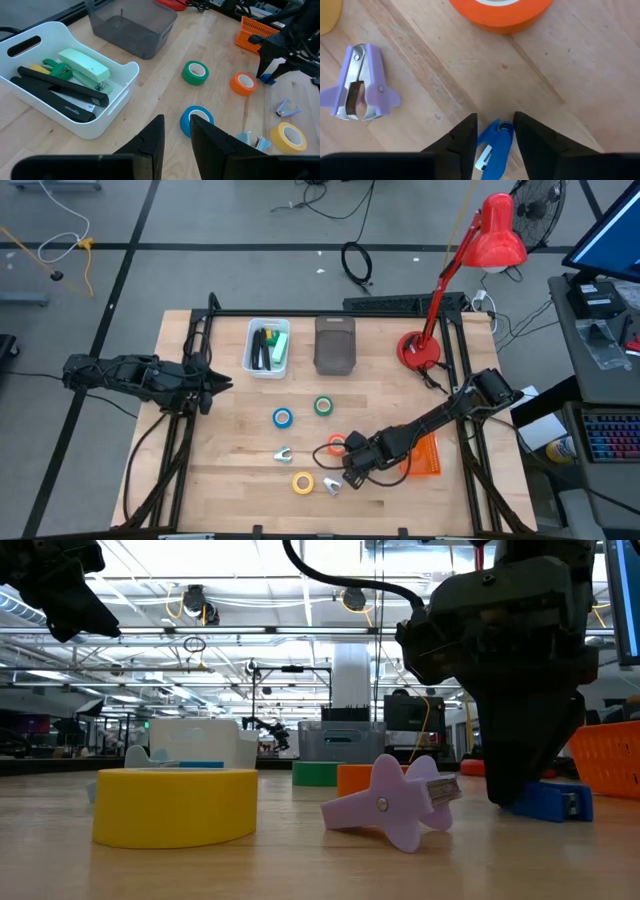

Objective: Pick and place Stapler, Stapler remover, tape
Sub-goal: Put the blue stapler into the white bin

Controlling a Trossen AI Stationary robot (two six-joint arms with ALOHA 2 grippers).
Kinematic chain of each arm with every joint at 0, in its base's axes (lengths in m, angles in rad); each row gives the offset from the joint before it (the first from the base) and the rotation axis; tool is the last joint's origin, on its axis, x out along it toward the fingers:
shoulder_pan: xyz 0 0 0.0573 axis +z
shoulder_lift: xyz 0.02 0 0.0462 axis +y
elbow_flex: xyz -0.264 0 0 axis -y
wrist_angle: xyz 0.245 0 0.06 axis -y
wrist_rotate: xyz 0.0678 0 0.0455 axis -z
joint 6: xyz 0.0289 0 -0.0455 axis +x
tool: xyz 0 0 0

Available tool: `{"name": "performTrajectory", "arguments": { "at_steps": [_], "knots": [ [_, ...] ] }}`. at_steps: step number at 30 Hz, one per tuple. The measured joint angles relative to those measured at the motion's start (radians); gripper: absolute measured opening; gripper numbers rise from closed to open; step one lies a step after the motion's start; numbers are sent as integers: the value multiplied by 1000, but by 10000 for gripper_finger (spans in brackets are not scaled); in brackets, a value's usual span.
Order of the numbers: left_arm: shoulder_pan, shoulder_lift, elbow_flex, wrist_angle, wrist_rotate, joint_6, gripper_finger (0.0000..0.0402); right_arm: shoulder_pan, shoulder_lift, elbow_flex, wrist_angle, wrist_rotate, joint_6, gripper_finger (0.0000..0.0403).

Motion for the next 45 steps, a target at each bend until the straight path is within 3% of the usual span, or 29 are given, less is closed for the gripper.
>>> {"name": "performTrajectory", "arguments": {
  "at_steps": [8,19,23,45],
  "knots": [
    [0,0,0,0,0,10,93,-10,0,0,4,-7,28,113],
    [0,0,0,0,0,18,93,-17,1,0,11,-47,29,195],
    [0,0,0,0,0,18,93,-24,-8,0,13,-61,23,208],
    [0,0,0,0,0,20,93,-41,-17,0,-13,-189,67,180]
  ]
}}
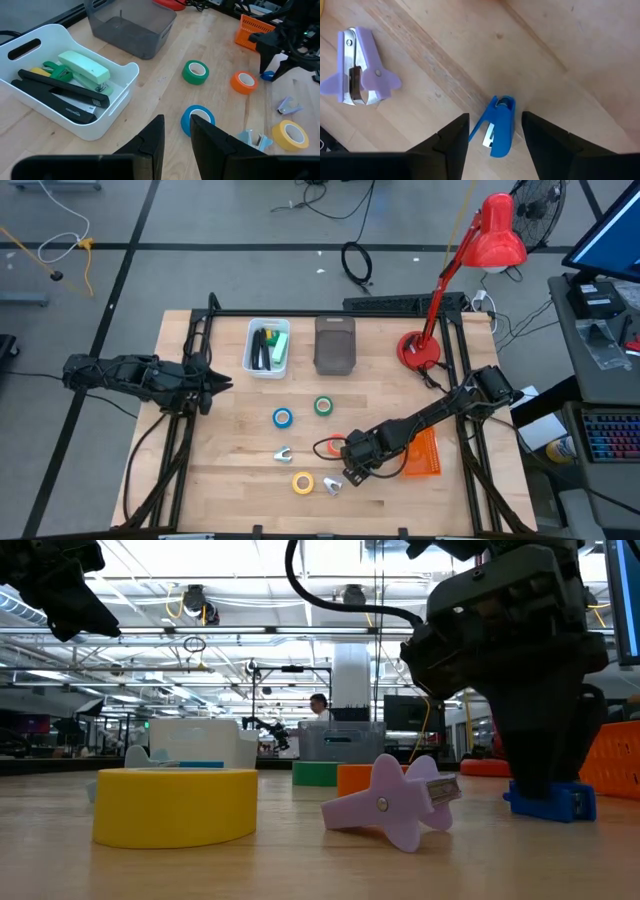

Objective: Pick and place Stapler, Stapler remover, tape
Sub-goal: Put the blue stapler into the white bin

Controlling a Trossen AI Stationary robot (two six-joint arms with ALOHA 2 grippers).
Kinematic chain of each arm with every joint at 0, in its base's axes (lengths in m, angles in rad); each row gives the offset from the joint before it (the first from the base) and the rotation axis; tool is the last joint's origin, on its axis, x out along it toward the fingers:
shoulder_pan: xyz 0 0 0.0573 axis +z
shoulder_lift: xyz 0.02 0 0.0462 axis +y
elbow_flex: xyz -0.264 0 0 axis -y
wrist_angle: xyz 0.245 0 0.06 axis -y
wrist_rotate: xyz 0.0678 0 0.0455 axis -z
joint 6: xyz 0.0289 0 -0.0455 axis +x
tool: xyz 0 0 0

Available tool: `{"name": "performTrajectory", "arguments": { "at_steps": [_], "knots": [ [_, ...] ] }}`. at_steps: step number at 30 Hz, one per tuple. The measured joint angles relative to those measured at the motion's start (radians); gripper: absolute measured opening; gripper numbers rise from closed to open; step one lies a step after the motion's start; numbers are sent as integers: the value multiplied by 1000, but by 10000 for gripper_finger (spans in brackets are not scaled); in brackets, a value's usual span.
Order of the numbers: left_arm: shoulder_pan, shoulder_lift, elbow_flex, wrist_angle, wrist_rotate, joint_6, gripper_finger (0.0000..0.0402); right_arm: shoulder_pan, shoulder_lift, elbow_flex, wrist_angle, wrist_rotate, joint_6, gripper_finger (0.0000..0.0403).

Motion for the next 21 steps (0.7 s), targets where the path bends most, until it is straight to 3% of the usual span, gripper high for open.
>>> {"name": "performTrajectory", "arguments": {
  "at_steps": [17,21],
  "knots": [
    [0,0,0,0,0,5,93,20,0,0,-8,76,88,180],
    [0,0,0,0,0,5,93,19,0,-23,-3,76,118,162]
  ]
}}
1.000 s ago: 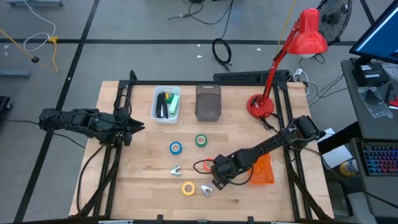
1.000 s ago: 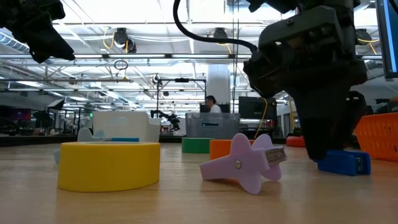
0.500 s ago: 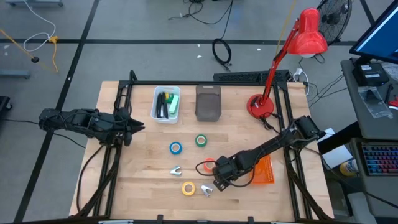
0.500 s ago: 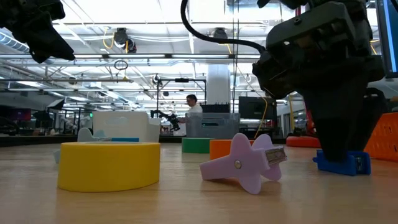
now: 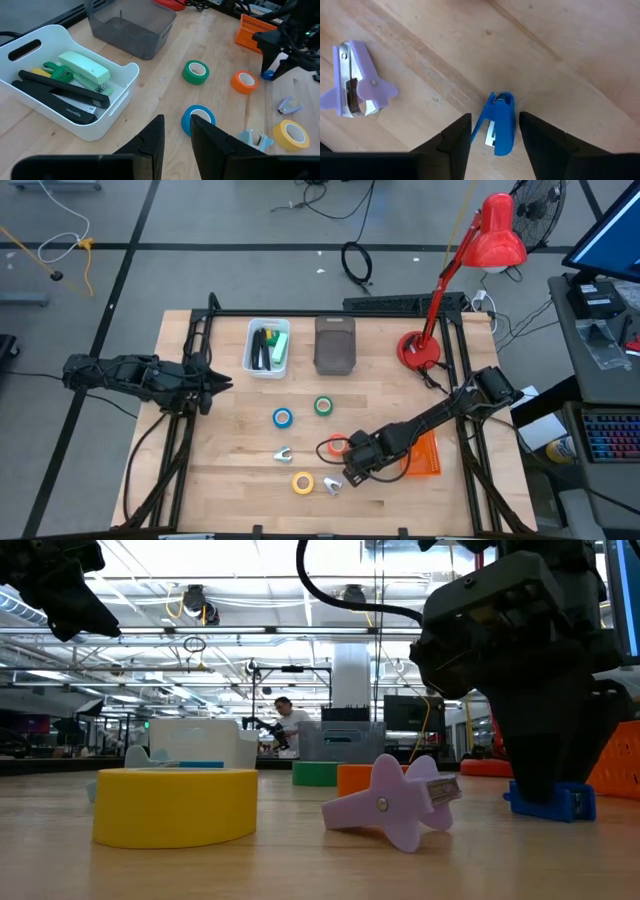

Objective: Pick and place Stapler, Stapler remover, tape
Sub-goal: Put the blue stapler into the white bin

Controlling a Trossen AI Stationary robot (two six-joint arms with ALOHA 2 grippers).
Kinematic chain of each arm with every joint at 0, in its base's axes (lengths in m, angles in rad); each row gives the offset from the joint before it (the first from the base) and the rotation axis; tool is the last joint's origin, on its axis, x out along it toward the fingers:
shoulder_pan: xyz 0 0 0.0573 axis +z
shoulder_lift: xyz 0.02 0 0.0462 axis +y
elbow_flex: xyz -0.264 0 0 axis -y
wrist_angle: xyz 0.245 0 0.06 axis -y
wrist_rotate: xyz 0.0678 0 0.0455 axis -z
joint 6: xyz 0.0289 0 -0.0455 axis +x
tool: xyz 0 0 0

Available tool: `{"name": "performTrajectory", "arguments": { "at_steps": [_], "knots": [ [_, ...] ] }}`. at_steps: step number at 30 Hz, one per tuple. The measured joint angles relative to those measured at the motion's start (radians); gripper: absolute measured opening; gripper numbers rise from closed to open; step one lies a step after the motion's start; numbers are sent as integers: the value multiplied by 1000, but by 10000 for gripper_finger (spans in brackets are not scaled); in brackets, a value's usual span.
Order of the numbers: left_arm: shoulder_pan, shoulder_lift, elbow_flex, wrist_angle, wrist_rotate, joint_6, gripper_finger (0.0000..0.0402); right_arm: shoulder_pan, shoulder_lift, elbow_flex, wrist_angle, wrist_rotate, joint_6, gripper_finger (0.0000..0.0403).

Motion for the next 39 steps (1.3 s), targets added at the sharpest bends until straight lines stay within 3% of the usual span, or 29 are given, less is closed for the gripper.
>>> {"name": "performTrajectory", "arguments": {
  "at_steps": [13,22,29,39],
  "knots": [
    [0,0,0,0,-8,2,93,-4,0,-26,23,2,29,59],
    [0,0,0,0,-8,2,93,-21,-48,-28,35,-5,33,63],
    [0,0,0,1,-8,15,93,-50,-169,-29,30,15,58,59],
    [0,0,0,7,-18,25,93,-118,-289,-28,192,225,-4,59]
  ]
}}
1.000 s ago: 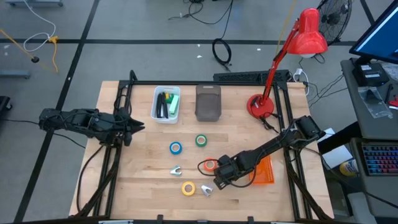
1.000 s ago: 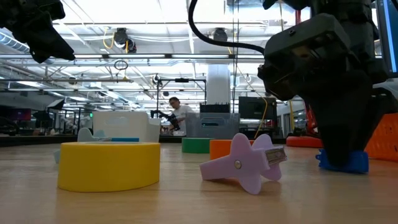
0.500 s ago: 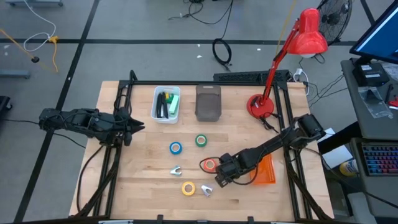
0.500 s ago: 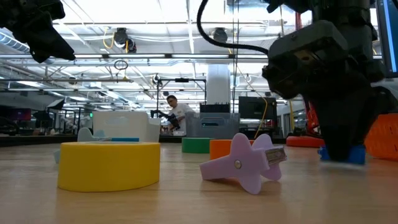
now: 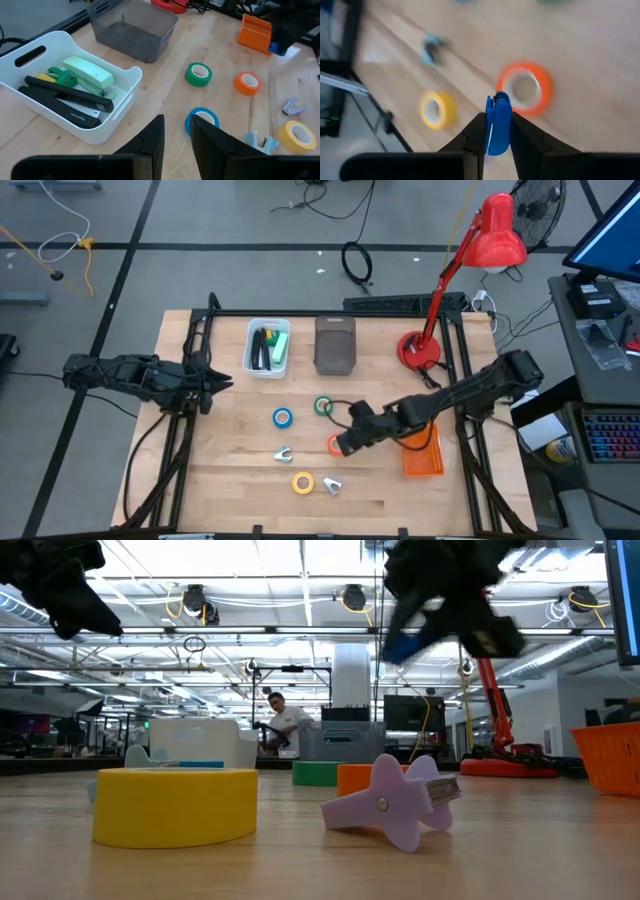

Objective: Pick and place Stapler, Stapler remover, tape
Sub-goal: Put the blue stapler into the white bin

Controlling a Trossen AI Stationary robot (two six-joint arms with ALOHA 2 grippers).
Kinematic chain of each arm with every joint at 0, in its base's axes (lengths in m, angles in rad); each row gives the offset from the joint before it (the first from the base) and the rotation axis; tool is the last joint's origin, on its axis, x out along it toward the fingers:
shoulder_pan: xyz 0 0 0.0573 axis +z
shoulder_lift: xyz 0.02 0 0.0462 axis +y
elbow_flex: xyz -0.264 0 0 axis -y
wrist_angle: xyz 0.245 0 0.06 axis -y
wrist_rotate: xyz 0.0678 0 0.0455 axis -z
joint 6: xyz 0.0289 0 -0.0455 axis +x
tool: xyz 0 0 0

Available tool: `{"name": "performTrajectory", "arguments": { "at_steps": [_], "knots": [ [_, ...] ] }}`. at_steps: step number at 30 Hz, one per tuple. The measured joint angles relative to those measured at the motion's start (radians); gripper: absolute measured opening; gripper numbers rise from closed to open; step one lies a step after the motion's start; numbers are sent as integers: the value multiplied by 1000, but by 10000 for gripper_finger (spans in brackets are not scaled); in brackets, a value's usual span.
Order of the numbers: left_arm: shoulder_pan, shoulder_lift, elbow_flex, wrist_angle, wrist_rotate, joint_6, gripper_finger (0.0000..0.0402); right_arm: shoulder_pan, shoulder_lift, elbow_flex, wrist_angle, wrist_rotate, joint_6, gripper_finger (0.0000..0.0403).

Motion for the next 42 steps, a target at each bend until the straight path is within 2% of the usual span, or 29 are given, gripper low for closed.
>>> {"name": "performTrajectory", "arguments": {
  "at_steps": [3,11,20,31,36,42],
  "knots": [
    [0,0,0,24,1,4,93,-42,-3,2,138,43,-82,59],
    [0,26,0,204,-4,46,93,-197,1,2,432,37,-368,59],
    [40,194,0,414,-8,50,93,-375,1,2,562,-120,-581,59],
    [188,417,0,678,-9,88,93,-509,0,2,761,-244,-730,59],
    [278,455,0,789,31,74,93,-532,2,2,831,-247,-780,59],
    [369,460,0,865,105,20,93,-550,83,13,1007,-280,-763,59]
  ]
}}
